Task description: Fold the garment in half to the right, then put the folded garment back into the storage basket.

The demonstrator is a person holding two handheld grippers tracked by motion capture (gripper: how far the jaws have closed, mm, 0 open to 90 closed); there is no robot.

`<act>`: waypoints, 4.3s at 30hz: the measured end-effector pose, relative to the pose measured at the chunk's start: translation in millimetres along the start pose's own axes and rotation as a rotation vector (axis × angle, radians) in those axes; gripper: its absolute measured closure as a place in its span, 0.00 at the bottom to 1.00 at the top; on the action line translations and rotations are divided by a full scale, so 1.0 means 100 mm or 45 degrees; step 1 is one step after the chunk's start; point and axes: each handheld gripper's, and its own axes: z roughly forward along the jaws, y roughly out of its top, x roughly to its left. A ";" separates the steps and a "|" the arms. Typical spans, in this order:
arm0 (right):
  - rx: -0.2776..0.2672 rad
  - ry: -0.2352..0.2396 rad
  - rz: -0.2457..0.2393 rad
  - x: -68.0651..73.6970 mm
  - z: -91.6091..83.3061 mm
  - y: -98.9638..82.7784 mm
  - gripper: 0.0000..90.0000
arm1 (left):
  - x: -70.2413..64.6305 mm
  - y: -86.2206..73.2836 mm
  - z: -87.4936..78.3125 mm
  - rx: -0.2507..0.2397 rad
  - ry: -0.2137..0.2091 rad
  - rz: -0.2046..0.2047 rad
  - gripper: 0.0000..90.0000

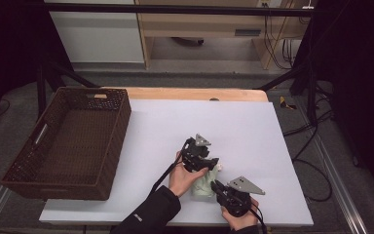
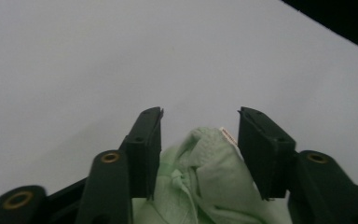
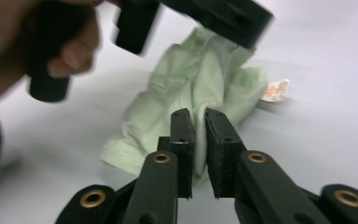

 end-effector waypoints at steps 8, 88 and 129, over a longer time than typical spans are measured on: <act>0.066 -0.042 -0.019 -0.06 0.04 -0.01 0.75 | 0.18 -0.07 -0.29 -0.131 0.009 -0.019 0.35; 0.032 0.203 -0.139 -1.06 -0.08 0.24 0.02 | 0.15 -0.58 -0.59 -0.124 -0.082 -0.026 0.05; 0.044 0.202 -0.142 -1.05 -0.08 0.22 0.02 | 0.08 -0.71 -0.28 0.065 -0.006 -0.152 0.34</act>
